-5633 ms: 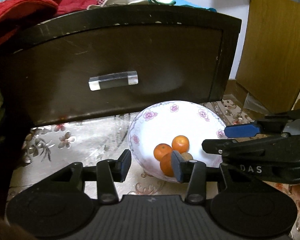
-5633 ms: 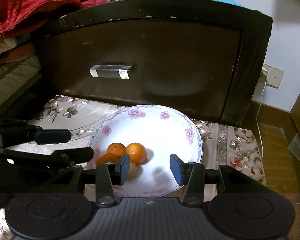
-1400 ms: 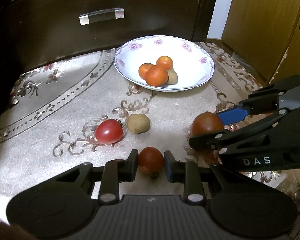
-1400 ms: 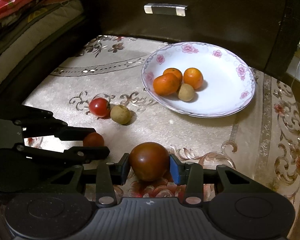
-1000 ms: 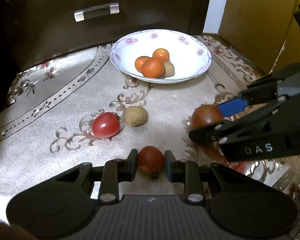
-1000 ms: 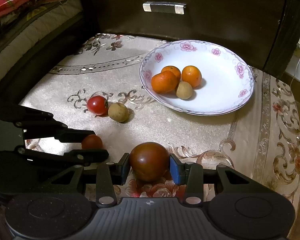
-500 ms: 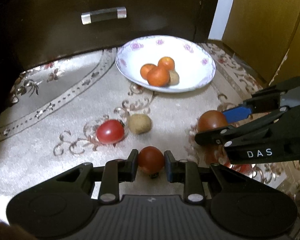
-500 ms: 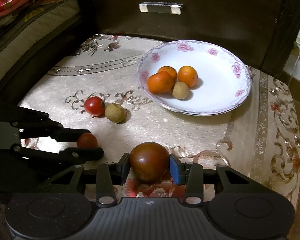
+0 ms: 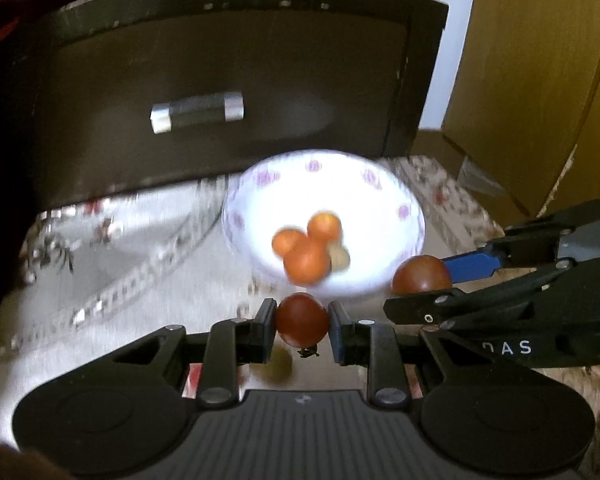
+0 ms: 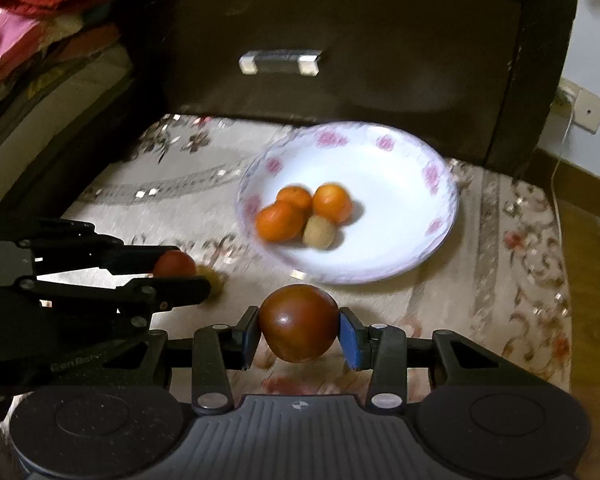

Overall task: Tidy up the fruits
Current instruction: 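Carry both held tomatoes over the white bowl with both tools, then open both tools to drop the tomatoes into the bowl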

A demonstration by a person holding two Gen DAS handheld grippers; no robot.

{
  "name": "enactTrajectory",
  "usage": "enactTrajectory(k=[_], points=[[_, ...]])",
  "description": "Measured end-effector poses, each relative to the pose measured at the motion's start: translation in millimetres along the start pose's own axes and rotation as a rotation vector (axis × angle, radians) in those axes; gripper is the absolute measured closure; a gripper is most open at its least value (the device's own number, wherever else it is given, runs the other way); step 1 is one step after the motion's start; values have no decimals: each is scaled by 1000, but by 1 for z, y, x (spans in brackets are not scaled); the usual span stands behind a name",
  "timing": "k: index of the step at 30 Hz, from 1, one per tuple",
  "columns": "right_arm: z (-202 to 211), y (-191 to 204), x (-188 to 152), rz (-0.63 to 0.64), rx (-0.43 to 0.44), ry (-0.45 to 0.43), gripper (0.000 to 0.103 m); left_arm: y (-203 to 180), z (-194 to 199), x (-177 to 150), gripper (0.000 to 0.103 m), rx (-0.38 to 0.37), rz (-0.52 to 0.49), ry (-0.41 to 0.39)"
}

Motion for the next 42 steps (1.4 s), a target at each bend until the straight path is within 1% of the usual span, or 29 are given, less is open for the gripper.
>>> enactTrajectory(k=[5,12,17,22,30,36,42], points=[[-2,-21,20,-30,-29,-37,66,-4,-15,22,70,19,-14,-29],[-20,-39,39,-33,-45,-57,66,-1,-40,46,70,50,-35,-36],[-32,-50,51,-31,-49,-71,66,4,-60,60,71,60,-27,-30],[-46,-58,59,-39,-56,-72,65,9,-78,64,71,64,-17,-10],[-64,-65,59,-39,-66,-56,63,13,-95,59,71,63,1,21],[-69,-64,58,-33,-69,-53,62,16,-97,59,69,62,21,34],[-68,-64,61,-27,-73,-69,62,16,-93,61,68,62,25,28]])
Point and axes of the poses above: each gripper's, at about its wrist camera, not at the fingertips, and z roughly against the way its jaws point, y to its left, x to its top, the point moved 7 cm from there along -z, roughly the way its jaws point, and after that the axes turned 3 degrees about z, right-handed, at the moved point
